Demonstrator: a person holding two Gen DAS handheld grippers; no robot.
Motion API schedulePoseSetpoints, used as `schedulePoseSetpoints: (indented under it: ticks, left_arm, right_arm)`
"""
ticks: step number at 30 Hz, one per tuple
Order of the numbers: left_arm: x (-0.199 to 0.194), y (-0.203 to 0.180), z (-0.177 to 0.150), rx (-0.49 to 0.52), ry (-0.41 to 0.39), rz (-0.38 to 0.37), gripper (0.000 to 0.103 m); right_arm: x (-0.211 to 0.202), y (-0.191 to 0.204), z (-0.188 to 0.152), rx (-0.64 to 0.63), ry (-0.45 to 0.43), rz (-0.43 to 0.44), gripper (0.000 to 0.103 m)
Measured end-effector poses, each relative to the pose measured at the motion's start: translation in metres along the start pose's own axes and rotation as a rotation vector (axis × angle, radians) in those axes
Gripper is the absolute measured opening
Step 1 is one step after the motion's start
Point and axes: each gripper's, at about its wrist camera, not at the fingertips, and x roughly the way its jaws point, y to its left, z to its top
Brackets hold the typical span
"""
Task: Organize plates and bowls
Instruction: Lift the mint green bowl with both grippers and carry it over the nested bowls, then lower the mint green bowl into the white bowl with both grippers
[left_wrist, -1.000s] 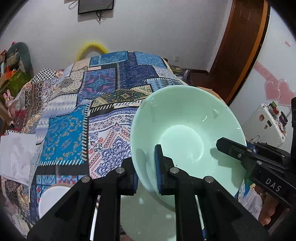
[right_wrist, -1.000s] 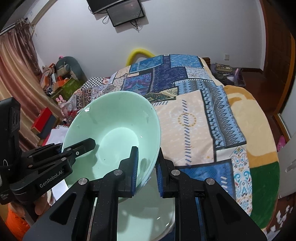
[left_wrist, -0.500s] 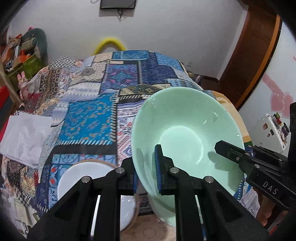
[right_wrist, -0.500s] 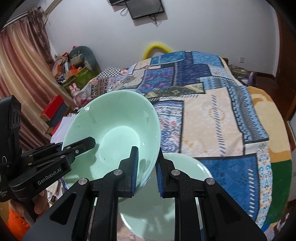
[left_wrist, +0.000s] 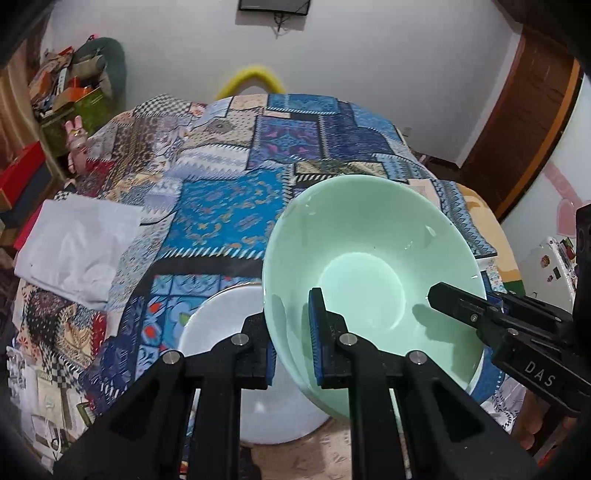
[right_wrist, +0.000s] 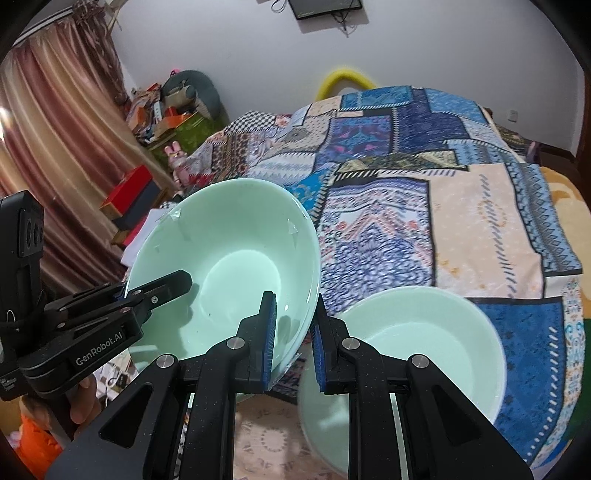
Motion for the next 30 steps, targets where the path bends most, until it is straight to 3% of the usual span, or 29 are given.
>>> schedulePoseSetpoints:
  ticks: [30]
  left_arm:
    - [0.030, 0.062, -0.046, -0.062, 0.122, 0.036, 0.015]
  right_arm:
    - [0.056, 0.030, -0.029, 0.006, 0.150, 0.037, 0.016]
